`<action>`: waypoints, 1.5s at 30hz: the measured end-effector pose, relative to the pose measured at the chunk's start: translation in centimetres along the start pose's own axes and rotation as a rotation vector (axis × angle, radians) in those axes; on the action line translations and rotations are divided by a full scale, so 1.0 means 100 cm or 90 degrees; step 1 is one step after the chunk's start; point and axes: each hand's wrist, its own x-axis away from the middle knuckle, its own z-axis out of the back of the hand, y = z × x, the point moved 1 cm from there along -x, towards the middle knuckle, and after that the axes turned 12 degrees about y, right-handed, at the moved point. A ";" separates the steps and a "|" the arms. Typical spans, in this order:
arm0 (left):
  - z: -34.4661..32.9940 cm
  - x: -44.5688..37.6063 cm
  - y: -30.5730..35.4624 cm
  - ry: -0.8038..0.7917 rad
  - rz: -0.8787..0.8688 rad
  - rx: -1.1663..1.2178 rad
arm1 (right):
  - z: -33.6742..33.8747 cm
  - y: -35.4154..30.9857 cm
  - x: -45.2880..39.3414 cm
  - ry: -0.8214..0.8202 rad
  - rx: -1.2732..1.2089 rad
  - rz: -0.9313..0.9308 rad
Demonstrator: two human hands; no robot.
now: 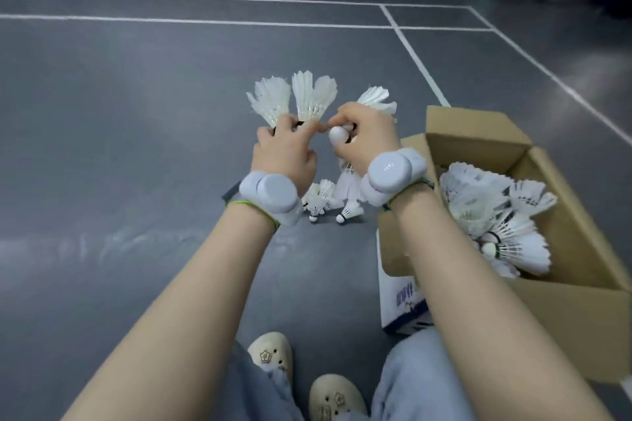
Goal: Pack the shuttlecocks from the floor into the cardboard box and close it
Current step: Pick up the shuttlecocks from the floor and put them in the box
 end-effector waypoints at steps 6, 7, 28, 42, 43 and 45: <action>0.000 0.021 0.074 -0.052 -0.055 0.043 | 0.081 0.061 0.031 0.142 0.022 -0.118; -0.002 0.026 0.090 -0.056 -0.063 0.060 | 0.096 0.069 0.034 0.173 0.041 -0.149; -0.088 0.044 0.182 -0.329 -0.311 0.085 | 0.172 0.163 0.046 -0.038 0.215 -0.363; -0.064 0.026 0.122 -0.289 -0.236 0.007 | 0.156 0.141 0.041 0.083 0.281 -0.402; -0.062 0.023 0.113 -0.290 -0.223 0.005 | 0.153 0.134 0.040 0.101 0.283 -0.386; -0.057 0.018 0.093 -0.292 -0.186 -0.007 | 0.142 0.116 0.036 0.112 0.270 -0.336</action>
